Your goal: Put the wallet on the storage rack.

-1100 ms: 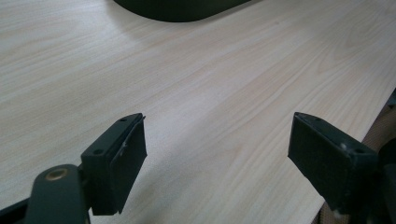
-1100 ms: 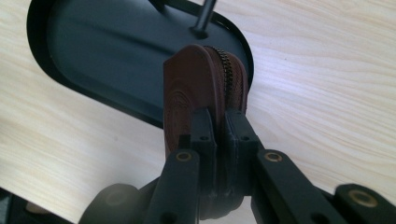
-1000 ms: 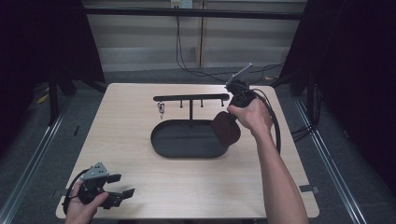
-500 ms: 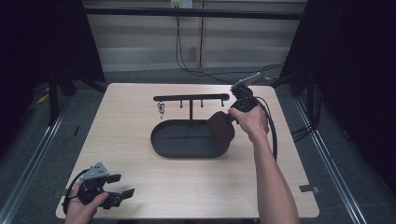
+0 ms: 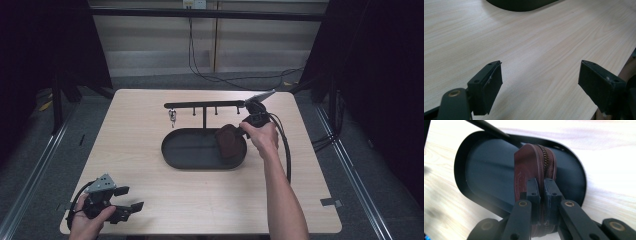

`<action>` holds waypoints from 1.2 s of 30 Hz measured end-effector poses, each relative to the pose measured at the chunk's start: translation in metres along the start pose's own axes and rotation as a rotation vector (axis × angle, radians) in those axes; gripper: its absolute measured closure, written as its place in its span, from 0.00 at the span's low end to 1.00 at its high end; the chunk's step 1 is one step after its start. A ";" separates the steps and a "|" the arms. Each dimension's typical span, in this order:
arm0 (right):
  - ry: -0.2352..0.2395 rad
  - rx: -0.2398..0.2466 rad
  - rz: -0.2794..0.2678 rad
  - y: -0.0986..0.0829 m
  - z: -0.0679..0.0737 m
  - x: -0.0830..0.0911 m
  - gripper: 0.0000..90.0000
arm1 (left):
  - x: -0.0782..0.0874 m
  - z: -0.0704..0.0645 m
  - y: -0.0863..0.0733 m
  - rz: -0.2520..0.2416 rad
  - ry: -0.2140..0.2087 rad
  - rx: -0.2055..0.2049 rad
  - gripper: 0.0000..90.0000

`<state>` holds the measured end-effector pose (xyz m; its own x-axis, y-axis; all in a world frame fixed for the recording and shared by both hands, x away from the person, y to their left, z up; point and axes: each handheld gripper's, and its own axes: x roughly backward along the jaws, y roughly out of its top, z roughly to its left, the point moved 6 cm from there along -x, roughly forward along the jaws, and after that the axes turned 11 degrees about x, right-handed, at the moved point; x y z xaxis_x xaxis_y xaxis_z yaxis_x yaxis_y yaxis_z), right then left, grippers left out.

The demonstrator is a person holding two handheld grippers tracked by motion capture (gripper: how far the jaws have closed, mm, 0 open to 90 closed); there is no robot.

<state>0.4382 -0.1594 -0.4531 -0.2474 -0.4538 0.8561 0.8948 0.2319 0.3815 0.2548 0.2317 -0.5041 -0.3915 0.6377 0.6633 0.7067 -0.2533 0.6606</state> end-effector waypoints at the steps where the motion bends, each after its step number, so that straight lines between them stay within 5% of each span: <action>1: 0.001 -0.006 -0.010 0.000 0.000 -0.002 0.94 | 0.000 0.000 0.000 -0.001 0.001 0.000 0.21; 15: 0.053 -0.061 -0.015 -0.008 -0.008 -0.027 0.92 | 0.000 0.000 0.000 -0.001 -0.001 -0.003 0.21; 27: -0.034 -0.015 -0.027 -0.008 -0.010 -0.028 0.86 | 0.001 0.000 0.000 -0.004 -0.001 -0.002 0.21; 36: -0.071 0.005 -0.059 -0.008 -0.012 -0.014 0.71 | 0.000 0.000 0.000 -0.004 0.001 0.002 0.21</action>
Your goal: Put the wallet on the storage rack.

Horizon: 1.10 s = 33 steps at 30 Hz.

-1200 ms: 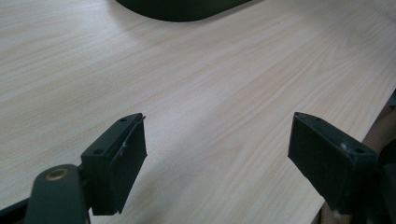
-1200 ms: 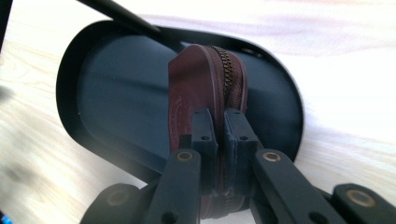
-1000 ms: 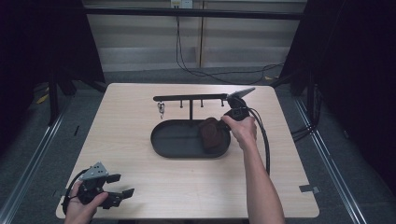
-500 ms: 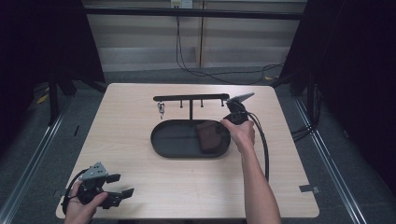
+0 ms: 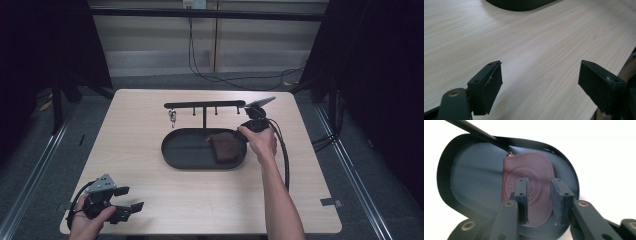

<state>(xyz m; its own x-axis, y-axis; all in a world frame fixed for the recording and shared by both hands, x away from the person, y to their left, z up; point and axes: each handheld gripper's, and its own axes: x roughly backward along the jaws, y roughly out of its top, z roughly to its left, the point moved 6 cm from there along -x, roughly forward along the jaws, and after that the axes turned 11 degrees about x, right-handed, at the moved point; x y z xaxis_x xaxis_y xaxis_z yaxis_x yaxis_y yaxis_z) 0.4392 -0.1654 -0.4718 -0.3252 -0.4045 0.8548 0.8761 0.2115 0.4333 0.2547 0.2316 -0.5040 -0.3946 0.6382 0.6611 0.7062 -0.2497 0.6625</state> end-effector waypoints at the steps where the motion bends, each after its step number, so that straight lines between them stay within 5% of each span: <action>1: -0.004 -0.001 -0.012 0.000 0.000 0.002 0.66 | 0.000 0.000 0.000 0.001 0.000 -0.002 0.21; 17: -0.093 0.138 -0.156 -0.012 0.013 0.030 0.38 | 0.000 0.003 0.001 -0.003 0.006 0.010 0.21; 33: -0.057 0.161 -0.242 -0.064 0.008 0.039 0.29 | 0.001 0.004 0.002 -0.024 0.013 0.027 0.21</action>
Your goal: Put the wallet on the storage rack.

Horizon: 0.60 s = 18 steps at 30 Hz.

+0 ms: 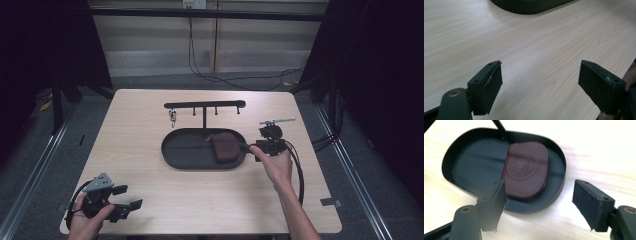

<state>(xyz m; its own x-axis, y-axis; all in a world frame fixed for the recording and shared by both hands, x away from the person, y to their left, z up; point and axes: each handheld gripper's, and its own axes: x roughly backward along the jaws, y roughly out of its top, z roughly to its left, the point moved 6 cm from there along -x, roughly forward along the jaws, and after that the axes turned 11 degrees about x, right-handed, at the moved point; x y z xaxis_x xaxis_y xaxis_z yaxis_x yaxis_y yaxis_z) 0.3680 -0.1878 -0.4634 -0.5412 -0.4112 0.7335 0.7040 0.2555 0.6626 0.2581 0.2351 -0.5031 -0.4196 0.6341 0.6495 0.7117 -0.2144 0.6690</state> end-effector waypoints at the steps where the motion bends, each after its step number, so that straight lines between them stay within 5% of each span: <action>1: 0.003 0.004 -0.007 -0.003 0.000 0.002 0.29 | 0.000 0.000 0.000 -0.003 0.000 0.002 0.21; 18: 0.019 0.013 -0.100 -0.061 0.009 0.043 0.28 | 0.001 0.002 0.001 -0.020 0.011 0.028 0.21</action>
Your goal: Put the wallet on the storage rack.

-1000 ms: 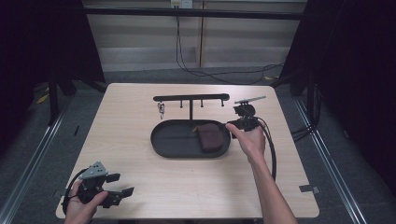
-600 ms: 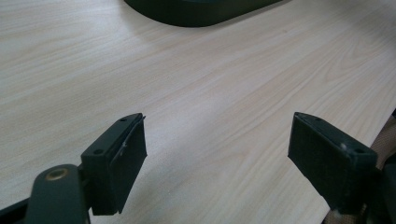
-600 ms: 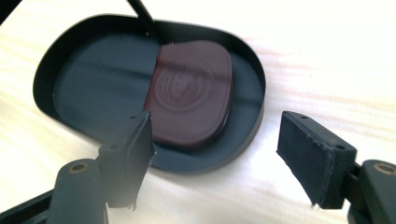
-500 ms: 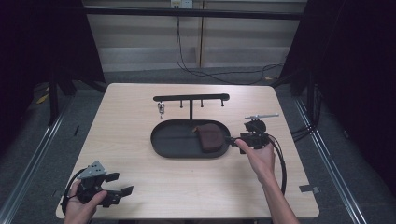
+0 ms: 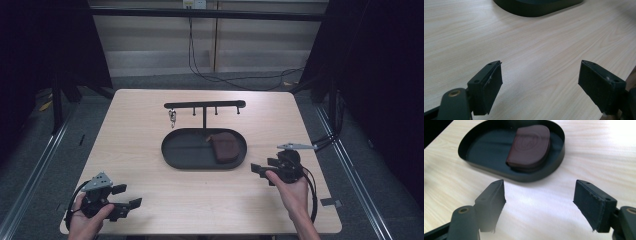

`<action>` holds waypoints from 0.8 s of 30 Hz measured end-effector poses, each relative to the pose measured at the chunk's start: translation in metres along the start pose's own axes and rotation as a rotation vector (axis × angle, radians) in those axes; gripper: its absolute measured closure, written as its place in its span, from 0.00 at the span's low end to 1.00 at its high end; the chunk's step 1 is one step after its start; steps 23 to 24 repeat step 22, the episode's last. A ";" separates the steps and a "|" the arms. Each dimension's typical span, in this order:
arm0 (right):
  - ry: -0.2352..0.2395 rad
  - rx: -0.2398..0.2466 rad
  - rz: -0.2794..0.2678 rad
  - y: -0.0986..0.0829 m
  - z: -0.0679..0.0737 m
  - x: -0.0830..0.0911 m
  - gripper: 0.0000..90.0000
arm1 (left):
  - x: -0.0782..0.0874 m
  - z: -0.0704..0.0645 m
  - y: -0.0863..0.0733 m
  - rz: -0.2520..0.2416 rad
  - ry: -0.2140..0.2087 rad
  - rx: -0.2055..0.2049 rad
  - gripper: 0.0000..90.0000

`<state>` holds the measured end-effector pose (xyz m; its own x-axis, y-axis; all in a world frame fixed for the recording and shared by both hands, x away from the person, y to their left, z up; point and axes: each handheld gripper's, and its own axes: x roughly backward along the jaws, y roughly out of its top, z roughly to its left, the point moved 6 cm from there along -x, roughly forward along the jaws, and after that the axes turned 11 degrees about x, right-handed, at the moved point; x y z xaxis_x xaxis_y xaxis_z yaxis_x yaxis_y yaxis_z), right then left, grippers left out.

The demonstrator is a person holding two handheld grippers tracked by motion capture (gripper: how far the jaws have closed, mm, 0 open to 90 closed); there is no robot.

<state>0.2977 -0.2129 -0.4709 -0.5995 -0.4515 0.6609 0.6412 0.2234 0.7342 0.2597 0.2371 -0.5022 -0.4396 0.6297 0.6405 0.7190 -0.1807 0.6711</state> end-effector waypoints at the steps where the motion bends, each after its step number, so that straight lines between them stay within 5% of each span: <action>1: 0.002 -0.007 0.000 -0.004 0.001 0.003 0.28 | 0.000 0.000 0.000 0.001 0.000 -0.002 0.21; 16: -0.008 0.004 -0.018 -0.053 0.013 0.032 0.27 | -0.001 -0.001 -0.001 0.008 0.002 -0.011 0.21; 24: -0.041 -0.016 -0.025 -0.072 0.005 0.035 0.25 | -0.001 -0.002 0.000 0.008 -0.006 -0.010 0.21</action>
